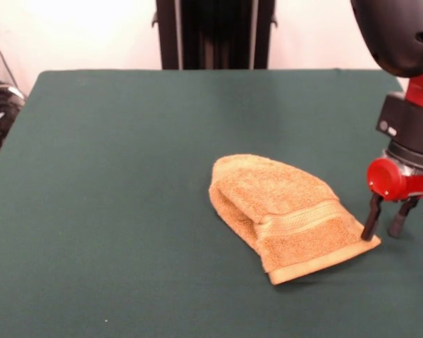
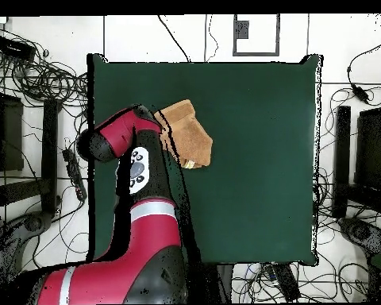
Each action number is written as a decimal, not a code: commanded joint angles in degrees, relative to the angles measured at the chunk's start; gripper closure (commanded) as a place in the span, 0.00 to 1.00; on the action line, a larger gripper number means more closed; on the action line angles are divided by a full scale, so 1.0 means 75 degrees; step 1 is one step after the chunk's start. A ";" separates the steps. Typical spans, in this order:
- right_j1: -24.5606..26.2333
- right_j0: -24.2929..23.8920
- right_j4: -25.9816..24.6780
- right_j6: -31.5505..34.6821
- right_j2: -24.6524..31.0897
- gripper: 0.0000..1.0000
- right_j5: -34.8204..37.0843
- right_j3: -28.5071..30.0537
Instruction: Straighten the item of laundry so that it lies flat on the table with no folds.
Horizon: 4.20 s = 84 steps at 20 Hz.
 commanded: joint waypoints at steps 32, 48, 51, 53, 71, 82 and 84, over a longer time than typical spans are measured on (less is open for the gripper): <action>0.1378 -0.1682 -0.0271 -0.4098 0.1943 0.00 0.3360 -0.0327; 0.1668 -0.1600 -0.0534 -0.4763 0.1682 0.00 0.4178 -0.0760; 0.1714 -0.1570 -0.0511 -0.4761 0.1664 0.00 0.4444 -0.0864; 0.1713 -0.1579 -0.0501 -0.4760 0.1670 0.00 0.4479 -0.0864; 0.1371 -0.1791 -0.0345 -0.4477 0.1883 1.00 0.3568 -0.0275; -0.1279 -0.1883 -0.0929 -0.3853 0.1500 1.00 0.1810 0.2620; -0.1591 -0.1834 -0.1075 -0.3701 0.1404 1.00 0.1822 0.2965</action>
